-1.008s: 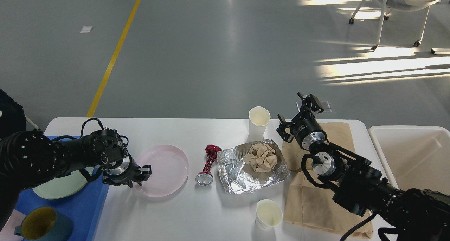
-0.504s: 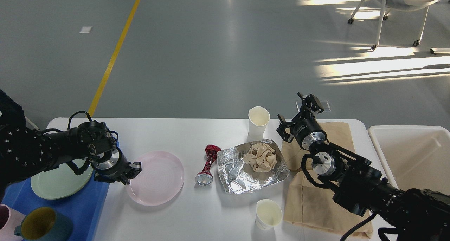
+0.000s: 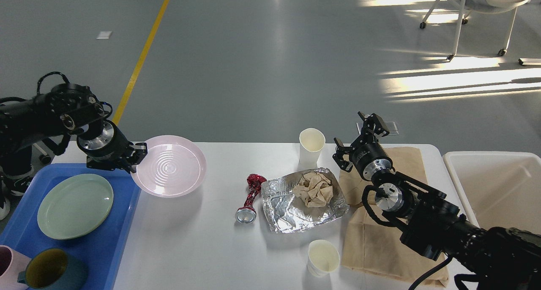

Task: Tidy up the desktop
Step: 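Lift the pink plate and carry it over the blue tray, then lower the pink plate onto the green plate and release, then raise the left gripper away from the stacked plates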

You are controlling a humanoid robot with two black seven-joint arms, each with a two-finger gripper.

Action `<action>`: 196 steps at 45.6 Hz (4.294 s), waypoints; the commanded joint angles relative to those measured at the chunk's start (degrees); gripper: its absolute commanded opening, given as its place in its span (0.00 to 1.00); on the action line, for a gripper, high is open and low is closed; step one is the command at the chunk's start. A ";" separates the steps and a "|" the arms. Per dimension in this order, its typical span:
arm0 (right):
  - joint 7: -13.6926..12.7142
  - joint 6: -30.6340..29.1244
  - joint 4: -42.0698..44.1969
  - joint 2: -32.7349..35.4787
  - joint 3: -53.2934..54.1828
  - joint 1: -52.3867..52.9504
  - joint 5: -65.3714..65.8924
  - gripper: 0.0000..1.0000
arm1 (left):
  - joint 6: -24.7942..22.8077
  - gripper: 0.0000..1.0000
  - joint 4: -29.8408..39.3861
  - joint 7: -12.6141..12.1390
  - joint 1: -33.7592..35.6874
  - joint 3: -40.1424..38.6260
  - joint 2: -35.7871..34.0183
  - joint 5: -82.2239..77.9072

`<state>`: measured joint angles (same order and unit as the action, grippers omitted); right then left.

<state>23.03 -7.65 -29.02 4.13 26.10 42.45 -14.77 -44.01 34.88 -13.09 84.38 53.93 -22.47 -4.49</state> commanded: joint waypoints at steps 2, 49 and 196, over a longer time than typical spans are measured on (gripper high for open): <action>0.00 0.00 -0.07 0.00 0.00 0.00 0.00 1.00 | -3.72 0.00 0.02 -0.18 1.93 -4.79 -9.86 0.00; 0.00 0.00 -0.07 0.00 0.00 0.00 0.00 1.00 | 14.21 0.00 -0.69 -0.53 -15.29 -8.84 -20.86 -0.79; 0.00 0.00 0.02 0.00 0.00 0.00 0.00 1.00 | 26.96 0.96 -4.64 2.02 -45.96 -100.67 -16.12 0.18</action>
<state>23.03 -7.65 -29.04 4.13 26.10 42.51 -14.77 -16.23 30.11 -11.47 41.67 -35.82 -40.87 -4.23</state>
